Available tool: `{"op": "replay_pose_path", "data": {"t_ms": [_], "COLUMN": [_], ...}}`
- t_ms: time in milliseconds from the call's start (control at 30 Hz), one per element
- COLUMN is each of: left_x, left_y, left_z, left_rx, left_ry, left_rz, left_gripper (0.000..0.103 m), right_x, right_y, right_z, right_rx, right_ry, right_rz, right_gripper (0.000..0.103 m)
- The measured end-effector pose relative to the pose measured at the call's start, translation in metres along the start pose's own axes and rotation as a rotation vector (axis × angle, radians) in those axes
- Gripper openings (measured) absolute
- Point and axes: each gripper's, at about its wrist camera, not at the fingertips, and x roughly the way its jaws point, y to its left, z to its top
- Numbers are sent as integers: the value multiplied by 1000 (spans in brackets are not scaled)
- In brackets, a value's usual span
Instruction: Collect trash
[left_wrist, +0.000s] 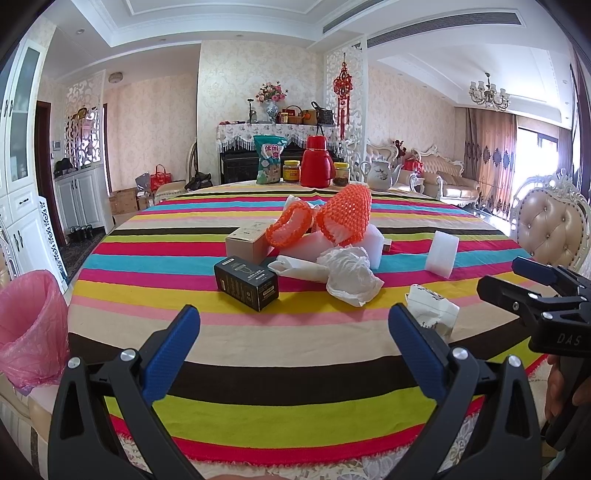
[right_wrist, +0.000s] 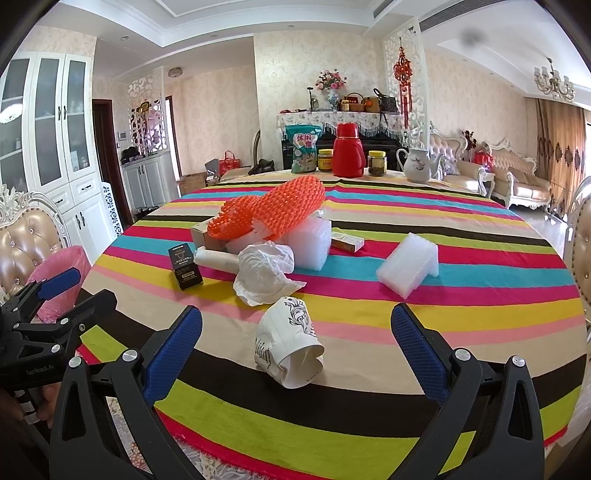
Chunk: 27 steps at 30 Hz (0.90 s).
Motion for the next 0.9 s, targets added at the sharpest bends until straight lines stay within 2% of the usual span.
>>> {"op": "replay_pose_path", "data": {"t_ms": [900], "left_x": [-1], "left_y": [1], "left_z": [-2], "left_rx": [1], "left_ry": [-5], "left_rz": [-1], "left_gripper": [99], "right_x": [-2], "right_y": [4], "right_z": [-3], "right_rx": [-3], "right_ry": [1], "right_rz": [7], "right_gripper": [96]}}
